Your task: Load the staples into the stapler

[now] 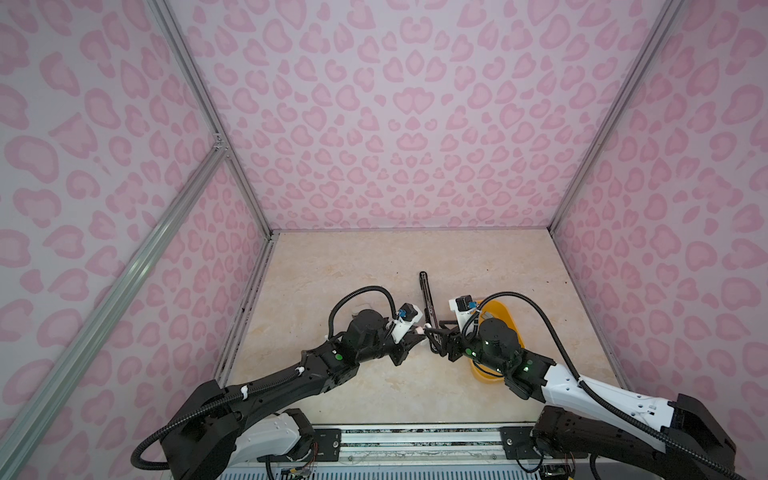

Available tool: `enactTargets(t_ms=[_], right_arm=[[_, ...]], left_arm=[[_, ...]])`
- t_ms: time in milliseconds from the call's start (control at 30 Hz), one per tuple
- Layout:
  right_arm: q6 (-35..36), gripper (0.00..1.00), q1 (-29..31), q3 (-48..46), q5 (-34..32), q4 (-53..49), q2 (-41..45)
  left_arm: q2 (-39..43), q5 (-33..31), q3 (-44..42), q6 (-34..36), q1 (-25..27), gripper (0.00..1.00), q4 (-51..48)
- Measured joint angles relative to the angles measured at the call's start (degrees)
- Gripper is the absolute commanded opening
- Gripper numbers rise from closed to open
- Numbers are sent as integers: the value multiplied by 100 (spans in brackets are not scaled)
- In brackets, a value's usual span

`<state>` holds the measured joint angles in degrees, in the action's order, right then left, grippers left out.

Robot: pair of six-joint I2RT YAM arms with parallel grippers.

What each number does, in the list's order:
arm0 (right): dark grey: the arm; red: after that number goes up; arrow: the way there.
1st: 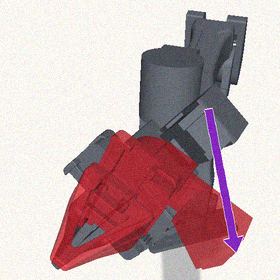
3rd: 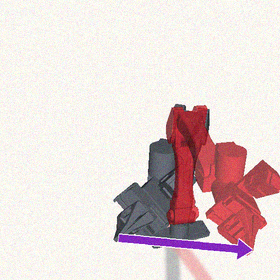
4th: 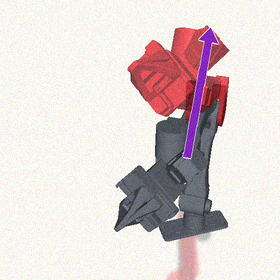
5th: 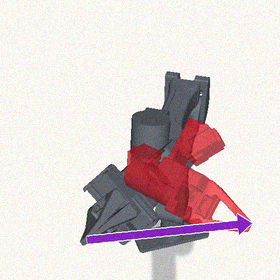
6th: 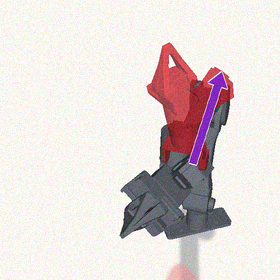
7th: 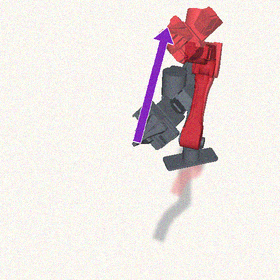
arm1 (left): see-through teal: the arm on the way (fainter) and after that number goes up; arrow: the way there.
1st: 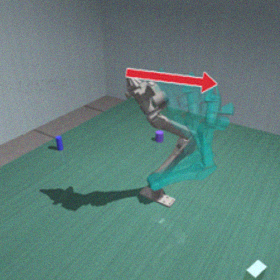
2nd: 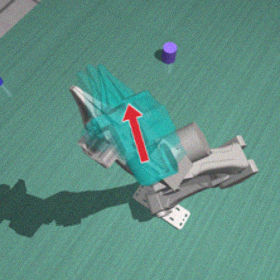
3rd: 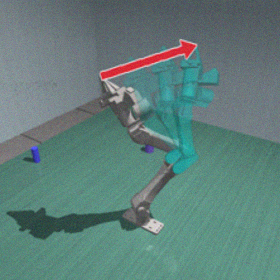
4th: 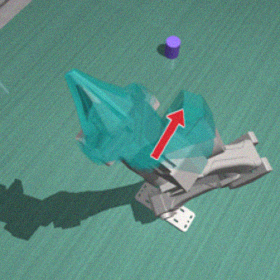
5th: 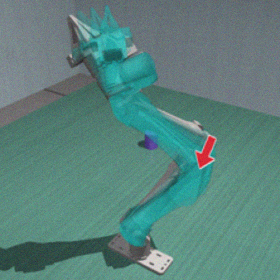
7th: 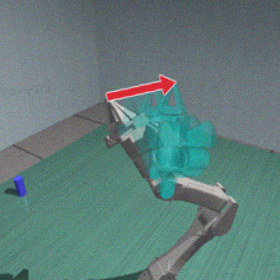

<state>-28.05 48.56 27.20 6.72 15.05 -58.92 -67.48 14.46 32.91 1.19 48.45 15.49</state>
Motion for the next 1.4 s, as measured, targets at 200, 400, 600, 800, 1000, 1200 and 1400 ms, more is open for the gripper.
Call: enactTargets(t_ms=[200,400,600,800,1000,1200,1400], right_arm=[[-50,52,7,103,-289,-129,-105],[-83,50,13,195,-304,-166,-251],[-92,50,4,238,-446,-245,-306],[-90,50,7,280,-634,-369,-396],[-90,50,4,323,-667,-459,-466],[-90,51,4,358,-660,-470,-546],[-79,52,13,461,-573,-551,-745]], left_arm=[[31,-66,0,131,107,4,-118],[70,-192,0,232,197,4,-216],[212,-269,-20,302,225,4,-260],[389,-278,-109,334,225,4,-260],[518,-293,-190,337,225,4,-256],[796,-339,-356,337,225,4,-175],[1038,-380,-490,337,225,4,-116]])
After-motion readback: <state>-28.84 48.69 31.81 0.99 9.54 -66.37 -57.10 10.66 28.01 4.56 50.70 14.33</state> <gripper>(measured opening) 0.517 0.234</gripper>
